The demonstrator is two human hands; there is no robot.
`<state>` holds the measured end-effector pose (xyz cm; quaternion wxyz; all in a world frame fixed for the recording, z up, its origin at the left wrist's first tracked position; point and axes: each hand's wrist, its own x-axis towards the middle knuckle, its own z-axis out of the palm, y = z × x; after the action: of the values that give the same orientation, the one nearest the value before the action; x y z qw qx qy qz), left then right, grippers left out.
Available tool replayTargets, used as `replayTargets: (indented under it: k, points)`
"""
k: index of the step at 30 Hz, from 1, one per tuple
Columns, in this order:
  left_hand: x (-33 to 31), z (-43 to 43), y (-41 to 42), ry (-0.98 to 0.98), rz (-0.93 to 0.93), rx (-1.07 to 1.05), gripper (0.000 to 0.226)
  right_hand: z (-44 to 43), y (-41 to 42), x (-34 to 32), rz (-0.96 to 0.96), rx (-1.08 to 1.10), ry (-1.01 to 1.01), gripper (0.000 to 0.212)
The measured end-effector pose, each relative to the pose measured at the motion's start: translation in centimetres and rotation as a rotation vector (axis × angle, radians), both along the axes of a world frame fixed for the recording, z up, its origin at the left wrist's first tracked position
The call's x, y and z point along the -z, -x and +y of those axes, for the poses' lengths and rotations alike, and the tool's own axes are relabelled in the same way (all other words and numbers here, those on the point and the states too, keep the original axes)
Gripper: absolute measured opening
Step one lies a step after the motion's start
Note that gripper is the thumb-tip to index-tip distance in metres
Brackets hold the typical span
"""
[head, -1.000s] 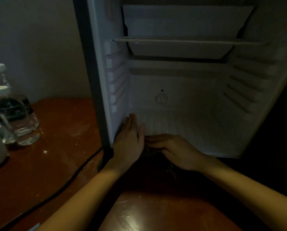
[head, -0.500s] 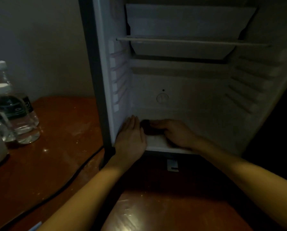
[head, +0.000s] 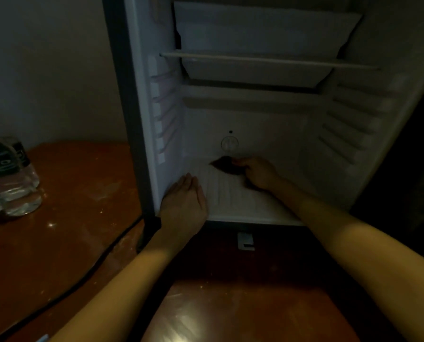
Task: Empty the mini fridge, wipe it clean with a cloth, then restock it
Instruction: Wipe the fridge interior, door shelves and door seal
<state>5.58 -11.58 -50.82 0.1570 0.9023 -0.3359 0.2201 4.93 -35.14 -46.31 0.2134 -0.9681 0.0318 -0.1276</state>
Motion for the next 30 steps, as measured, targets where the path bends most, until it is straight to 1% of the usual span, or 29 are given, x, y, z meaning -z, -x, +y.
replayTargets:
  k: [3,6,7,8,10,15,18,20,22,24,26,28,30]
  points:
    - [-0.4,0.1,0.7,0.011,0.009,0.005,0.050,1.8,3.3,0.1,-0.003,-0.054,-0.010,0.056]
    - [-1.0,0.0,1.2,0.059,0.072,-0.026,0.062,3.9,9.9,0.7,0.000,-0.209,0.038,0.054]
    - [-0.8,0.0,1.2,0.073,0.072,-0.028,0.063,4.2,12.0,1.0,-0.004,-0.268,0.054,0.052]
    - [-0.6,-0.1,1.3,0.047,0.055,-0.032,0.061,4.3,13.6,1.1,-0.005,-0.306,0.055,0.052]
    - [-0.2,-0.3,1.1,0.046,0.032,-0.055,0.056,3.2,13.7,1.0,0.010,-0.281,0.010,0.052]
    - [-0.1,-0.2,0.7,0.080,0.027,-0.035,0.051,-1.3,3.8,-0.2,0.029,0.026,-0.068,0.046]
    - [-0.1,-0.2,0.4,0.098,0.023,-0.021,0.049,-2.4,1.0,-0.2,0.027,0.074,-0.076,0.049]
    - [-0.1,-0.2,0.5,0.104,0.017,-0.018,0.051,-1.7,2.5,0.1,0.016,0.079,-0.090,0.053]
    - [-0.1,-0.1,0.7,0.096,0.028,-0.023,0.052,-0.5,6.0,0.3,0.017,0.010,-0.089,0.054]
    - [-0.3,-0.2,1.0,0.102,0.042,-0.026,0.053,0.9,11.0,0.7,0.026,-0.086,-0.040,0.054]
    - [-0.2,-0.2,1.1,0.112,0.058,-0.047,0.054,1.7,15.5,1.1,0.016,-0.164,0.010,0.042]
    - [-0.1,-0.4,1.1,0.105,0.077,-0.047,0.056,1.4,17.5,0.9,-0.004,-0.149,-0.006,0.042]
    - [0.1,-0.5,1.0,0.086,0.069,-0.055,0.057,0.2,16.3,0.5,0.006,-0.051,-0.030,0.043]
